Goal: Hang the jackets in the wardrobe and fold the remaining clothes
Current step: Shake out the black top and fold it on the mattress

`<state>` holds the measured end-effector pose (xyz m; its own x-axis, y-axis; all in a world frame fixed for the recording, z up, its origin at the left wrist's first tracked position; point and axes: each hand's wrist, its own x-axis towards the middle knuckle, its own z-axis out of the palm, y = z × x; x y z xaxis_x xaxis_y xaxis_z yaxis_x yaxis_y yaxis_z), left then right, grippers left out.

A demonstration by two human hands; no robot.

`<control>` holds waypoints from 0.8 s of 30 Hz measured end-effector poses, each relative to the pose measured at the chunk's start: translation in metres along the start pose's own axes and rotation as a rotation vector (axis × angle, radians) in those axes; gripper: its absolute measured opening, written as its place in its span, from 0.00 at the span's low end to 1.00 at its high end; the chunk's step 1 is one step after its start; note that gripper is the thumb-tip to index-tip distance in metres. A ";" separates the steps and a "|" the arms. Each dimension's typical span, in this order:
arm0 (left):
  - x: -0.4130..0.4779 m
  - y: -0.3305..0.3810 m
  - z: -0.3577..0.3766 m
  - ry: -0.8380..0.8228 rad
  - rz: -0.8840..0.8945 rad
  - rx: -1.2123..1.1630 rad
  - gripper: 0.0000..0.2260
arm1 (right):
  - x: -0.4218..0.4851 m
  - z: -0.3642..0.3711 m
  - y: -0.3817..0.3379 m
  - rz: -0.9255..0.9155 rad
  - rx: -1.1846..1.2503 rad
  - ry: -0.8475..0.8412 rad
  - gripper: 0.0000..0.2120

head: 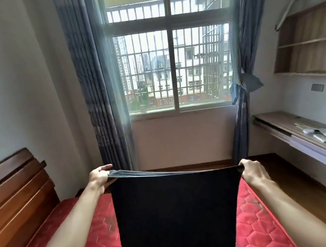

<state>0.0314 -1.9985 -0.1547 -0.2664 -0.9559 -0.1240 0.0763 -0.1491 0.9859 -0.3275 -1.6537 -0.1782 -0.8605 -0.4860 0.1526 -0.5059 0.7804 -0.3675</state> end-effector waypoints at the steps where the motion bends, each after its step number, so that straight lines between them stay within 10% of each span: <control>1: 0.011 0.015 0.005 -0.001 0.028 -0.013 0.16 | 0.015 -0.006 -0.009 -0.017 0.023 0.017 0.17; 14: 0.037 0.175 0.006 -0.038 0.329 -0.190 0.17 | 0.084 -0.114 -0.089 -0.353 0.289 0.369 0.10; 24: -0.021 0.018 -0.063 0.014 0.110 -0.045 0.15 | -0.019 -0.008 -0.031 -0.196 0.213 0.106 0.08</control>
<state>0.0987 -1.9974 -0.1417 -0.2402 -0.9706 -0.0172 0.1475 -0.0540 0.9876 -0.2962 -1.6654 -0.1620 -0.7547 -0.5665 0.3308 -0.6488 0.5699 -0.5042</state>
